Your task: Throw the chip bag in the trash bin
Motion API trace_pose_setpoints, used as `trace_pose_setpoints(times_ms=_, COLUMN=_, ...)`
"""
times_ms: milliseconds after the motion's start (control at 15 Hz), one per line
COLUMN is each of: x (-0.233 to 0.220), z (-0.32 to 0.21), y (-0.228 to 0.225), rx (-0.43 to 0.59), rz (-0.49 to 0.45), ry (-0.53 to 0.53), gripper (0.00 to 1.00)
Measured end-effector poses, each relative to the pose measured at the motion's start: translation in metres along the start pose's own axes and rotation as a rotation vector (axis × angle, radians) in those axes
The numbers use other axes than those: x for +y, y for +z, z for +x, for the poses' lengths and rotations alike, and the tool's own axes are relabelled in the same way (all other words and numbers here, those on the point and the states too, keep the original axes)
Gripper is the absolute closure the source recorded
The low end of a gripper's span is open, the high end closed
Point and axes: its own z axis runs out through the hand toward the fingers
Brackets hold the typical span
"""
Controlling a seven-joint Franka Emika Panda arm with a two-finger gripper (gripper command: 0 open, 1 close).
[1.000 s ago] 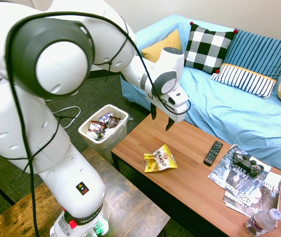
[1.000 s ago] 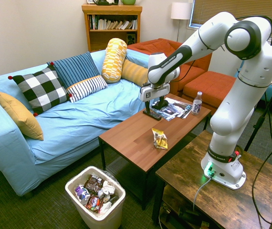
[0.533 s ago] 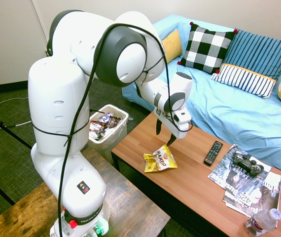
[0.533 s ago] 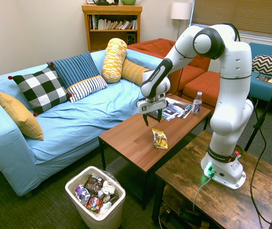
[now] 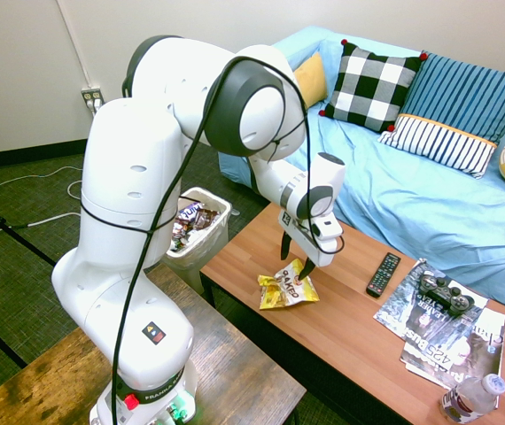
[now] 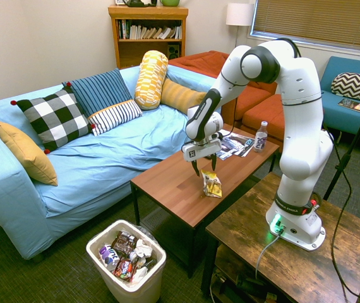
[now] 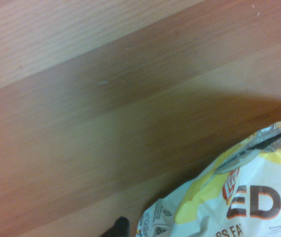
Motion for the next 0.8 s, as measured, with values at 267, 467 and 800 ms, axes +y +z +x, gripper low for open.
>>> trace_pose_setpoints(times_ms=267, x=-0.005, z=0.008, y=0.025, rx=0.0, rz=-0.026, ry=0.007, gripper=1.0)
trace_pose_setpoints(times_ms=467, x=-0.008, z=0.008, y=0.037, rx=0.0, rz=-0.029, ry=0.0, gripper=1.0)
trace_pose_setpoints(times_ms=800, x=-0.016, z=0.003, y=0.034, rx=0.009, rz=-0.023, ry=-0.021, gripper=1.0)
